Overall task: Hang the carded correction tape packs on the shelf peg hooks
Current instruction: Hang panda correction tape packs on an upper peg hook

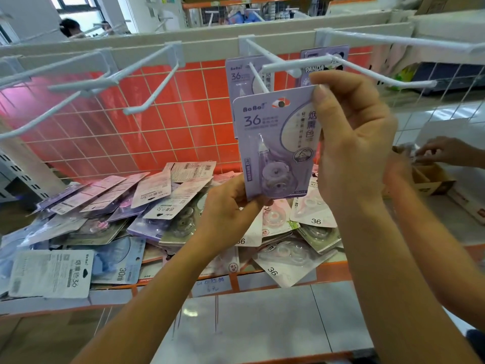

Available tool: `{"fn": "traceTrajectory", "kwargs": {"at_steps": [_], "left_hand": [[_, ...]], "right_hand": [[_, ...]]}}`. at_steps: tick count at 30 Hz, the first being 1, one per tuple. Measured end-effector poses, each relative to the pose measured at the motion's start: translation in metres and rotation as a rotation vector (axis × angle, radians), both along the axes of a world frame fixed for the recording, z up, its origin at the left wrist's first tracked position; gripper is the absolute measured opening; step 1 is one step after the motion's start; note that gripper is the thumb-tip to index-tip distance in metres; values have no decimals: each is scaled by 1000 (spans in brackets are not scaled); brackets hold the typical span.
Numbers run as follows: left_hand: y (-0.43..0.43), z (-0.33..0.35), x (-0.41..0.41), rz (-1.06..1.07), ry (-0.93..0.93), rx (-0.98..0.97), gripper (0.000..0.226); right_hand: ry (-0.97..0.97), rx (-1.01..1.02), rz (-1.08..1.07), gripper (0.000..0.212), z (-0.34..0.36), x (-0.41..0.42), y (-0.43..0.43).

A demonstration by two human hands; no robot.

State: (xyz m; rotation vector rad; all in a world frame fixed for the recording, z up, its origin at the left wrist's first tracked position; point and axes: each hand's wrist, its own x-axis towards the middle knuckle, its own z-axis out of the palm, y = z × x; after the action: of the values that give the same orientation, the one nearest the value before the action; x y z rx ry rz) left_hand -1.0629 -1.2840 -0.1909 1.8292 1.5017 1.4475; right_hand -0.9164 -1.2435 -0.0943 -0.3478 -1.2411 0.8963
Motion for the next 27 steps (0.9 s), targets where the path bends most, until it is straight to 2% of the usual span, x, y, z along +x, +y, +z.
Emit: {"fn": "traceTrajectory", "kwargs": {"at_steps": [4,8,13,21,25,27], "left_hand": [[4,-3,-2,5,-43,-35,10],[9,-6,-5,0,-80,-31,21],[24,-9,-13,40,-96,-58,17],[80,1,-35,210,130,-130,14],[105,10,-40,260,97,-223,12],[112,16,-40,282,140,-274,12]], "right_hand": [[-32,-35,11,14,-2,-2,4],[-90,-90,-25,12,-7,-7,12],[-143,-168,-74,7,-15,-19,33],[-357,-194,-283,6,-16,-54,95],[-444,-203,-333,8,-14,-66,115],[-456,-211,-346,12,-14,-70,123]]}}
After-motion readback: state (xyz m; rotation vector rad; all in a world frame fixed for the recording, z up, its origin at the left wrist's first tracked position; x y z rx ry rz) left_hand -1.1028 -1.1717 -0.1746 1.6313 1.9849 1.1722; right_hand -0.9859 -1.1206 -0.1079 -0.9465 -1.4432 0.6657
